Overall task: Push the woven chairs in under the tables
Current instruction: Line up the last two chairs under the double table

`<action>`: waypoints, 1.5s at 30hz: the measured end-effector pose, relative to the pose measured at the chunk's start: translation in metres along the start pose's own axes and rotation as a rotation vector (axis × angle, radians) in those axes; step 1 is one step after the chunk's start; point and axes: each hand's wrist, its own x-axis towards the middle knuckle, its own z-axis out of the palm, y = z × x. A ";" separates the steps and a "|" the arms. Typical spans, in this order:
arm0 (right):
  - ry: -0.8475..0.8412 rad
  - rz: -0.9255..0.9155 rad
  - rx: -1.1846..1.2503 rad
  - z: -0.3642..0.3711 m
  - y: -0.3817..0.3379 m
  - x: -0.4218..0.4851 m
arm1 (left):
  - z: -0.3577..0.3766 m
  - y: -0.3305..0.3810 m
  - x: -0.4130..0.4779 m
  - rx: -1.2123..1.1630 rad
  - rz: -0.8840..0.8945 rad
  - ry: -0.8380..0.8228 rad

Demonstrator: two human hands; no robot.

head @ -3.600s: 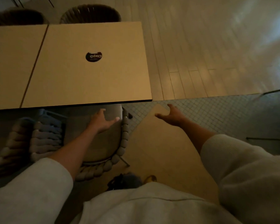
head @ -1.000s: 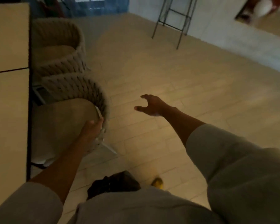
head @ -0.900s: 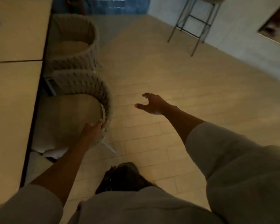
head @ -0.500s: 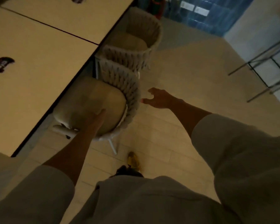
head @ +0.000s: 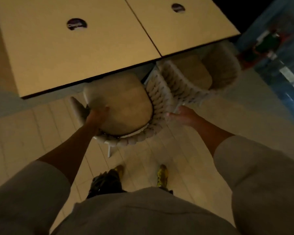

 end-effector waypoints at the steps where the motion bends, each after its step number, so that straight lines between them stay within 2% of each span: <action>1: -0.009 -0.004 -0.003 -0.006 0.005 0.011 | 0.003 -0.003 -0.002 -0.037 0.004 0.030; 4: -0.048 -0.024 -0.005 -0.018 0.010 0.041 | 0.012 -0.007 -0.029 -0.044 -0.098 0.205; 8: -0.100 -0.021 -0.027 -0.030 0.025 0.082 | 0.036 -0.030 -0.047 -0.145 -0.164 0.288; 11: -0.059 0.008 -0.042 -0.027 0.029 0.114 | 0.049 -0.042 -0.052 -0.088 -0.215 0.370; 18: 0.098 0.067 -0.106 0.022 0.028 0.210 | 0.049 -0.106 0.009 0.016 -0.389 0.580; 20: 0.104 0.088 -0.113 0.039 0.022 0.230 | 0.043 -0.124 0.032 -0.056 -0.408 0.557; 23: 0.135 0.116 -0.047 0.056 0.019 0.253 | 0.038 -0.150 0.061 -0.179 -0.415 0.424; 29: 0.131 0.127 -0.015 0.060 0.028 0.262 | 0.051 -0.152 0.064 -0.212 -0.398 0.461; 32: 0.121 0.128 -0.024 0.058 0.032 0.255 | 0.050 -0.149 0.058 -0.322 -0.440 0.478; 37: 0.136 0.164 0.013 0.055 0.042 0.249 | 0.066 -0.147 0.037 -0.224 -0.412 0.435; 42: 0.147 0.170 0.087 0.049 0.031 0.245 | 0.066 -0.140 0.033 -0.243 -0.401 0.448; 45: 0.153 0.142 0.037 0.053 0.027 0.246 | 0.062 -0.137 0.036 -0.266 -0.381 0.444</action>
